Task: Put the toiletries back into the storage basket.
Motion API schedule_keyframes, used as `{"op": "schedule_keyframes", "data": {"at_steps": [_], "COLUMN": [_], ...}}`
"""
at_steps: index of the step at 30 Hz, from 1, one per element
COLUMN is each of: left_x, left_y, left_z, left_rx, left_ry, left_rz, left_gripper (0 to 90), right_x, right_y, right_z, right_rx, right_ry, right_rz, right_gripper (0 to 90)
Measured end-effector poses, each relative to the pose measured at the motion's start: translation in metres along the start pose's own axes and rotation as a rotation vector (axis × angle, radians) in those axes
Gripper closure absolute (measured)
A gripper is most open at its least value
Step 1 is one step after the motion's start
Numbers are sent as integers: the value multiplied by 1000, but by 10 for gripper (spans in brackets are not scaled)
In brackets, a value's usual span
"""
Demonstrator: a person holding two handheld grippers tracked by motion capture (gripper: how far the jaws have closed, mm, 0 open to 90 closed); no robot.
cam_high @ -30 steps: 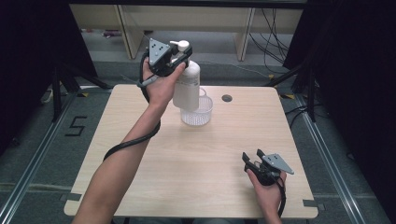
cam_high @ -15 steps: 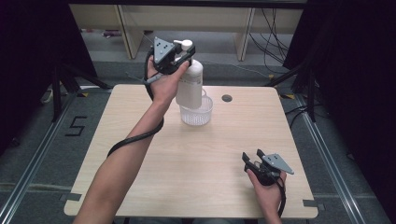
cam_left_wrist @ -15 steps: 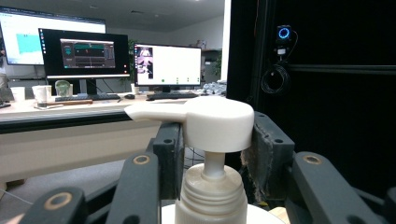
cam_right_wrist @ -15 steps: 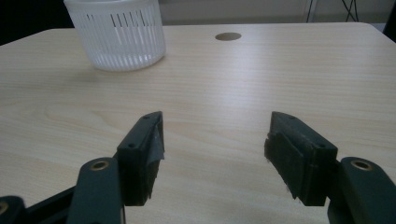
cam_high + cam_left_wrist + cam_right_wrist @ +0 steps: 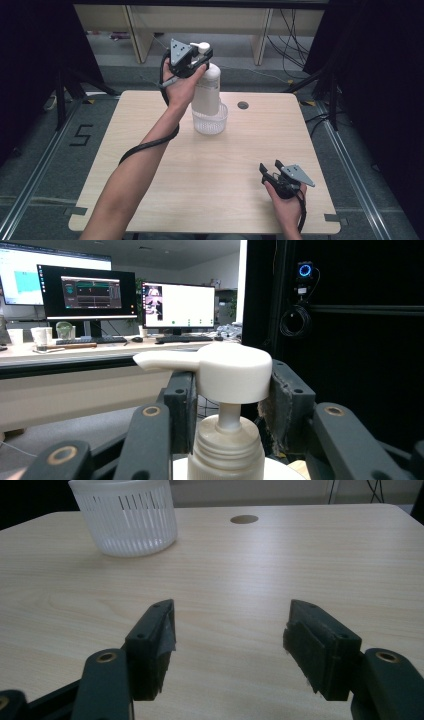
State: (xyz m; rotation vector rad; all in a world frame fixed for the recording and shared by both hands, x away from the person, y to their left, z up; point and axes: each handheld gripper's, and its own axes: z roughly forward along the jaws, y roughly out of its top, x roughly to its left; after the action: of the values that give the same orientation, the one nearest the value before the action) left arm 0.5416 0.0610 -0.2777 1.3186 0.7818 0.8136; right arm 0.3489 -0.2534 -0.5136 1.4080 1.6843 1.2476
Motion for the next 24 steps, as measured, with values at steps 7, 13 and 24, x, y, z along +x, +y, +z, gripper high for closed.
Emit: {"op": "schedule_keyframes", "data": {"at_steps": [7, 13, 24], "left_x": [-1, -1, 2], "left_y": [-4, -9, -17], "left_z": [5, 9, 15], "left_rx": [8, 19, 36], "left_ry": [2, 0, 9], "left_rz": [1, 3, 6], "left_gripper": [591, 591, 591], "right_x": [-3, -3, -3], "right_y": [0, 0, 0], "right_z": [1, 1, 0], "right_rx": [-13, -16, -12], "right_ry": [2, 4, -1], "right_rz": [-34, -29, -35], "right_gripper": [372, 372, 372]}}
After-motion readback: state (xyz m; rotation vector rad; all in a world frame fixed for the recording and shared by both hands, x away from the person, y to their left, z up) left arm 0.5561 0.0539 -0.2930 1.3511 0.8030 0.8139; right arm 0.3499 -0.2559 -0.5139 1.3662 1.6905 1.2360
